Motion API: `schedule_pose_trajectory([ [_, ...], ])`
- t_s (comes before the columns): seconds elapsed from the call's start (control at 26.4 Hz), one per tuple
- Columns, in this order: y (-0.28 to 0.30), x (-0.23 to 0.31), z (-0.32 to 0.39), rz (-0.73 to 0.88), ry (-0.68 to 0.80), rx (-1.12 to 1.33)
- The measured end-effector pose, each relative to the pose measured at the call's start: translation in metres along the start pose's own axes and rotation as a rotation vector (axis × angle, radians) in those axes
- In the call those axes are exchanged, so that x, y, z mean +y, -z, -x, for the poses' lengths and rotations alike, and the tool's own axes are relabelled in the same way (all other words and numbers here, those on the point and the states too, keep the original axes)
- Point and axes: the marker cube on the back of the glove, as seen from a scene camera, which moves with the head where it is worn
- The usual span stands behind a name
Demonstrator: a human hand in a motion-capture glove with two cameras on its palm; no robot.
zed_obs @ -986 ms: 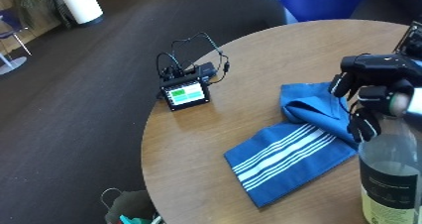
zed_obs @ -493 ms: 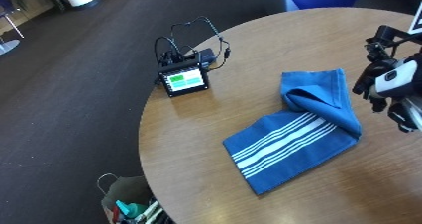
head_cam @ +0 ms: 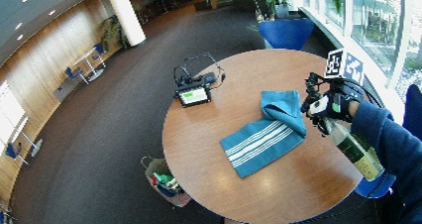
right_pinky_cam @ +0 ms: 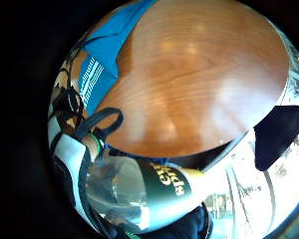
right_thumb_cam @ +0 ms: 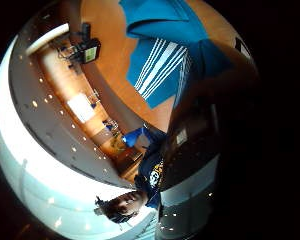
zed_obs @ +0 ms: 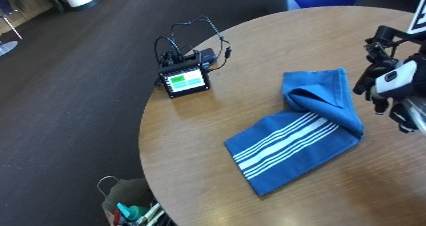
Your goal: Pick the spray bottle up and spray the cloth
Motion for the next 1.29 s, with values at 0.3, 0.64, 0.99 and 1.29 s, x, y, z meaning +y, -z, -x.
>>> schedule_pose_trajectory([
  [0.3, 0.003, 0.007, -0.004, 0.004, 0.066, -0.101],
  [0.64, 0.014, 0.021, 0.027, -0.069, 0.218, -0.185],
  [0.99, 0.022, 0.014, 0.107, -0.253, 0.475, -0.338],
  [1.29, 0.039, -0.038, 0.144, -0.582, 0.685, -0.589],
])
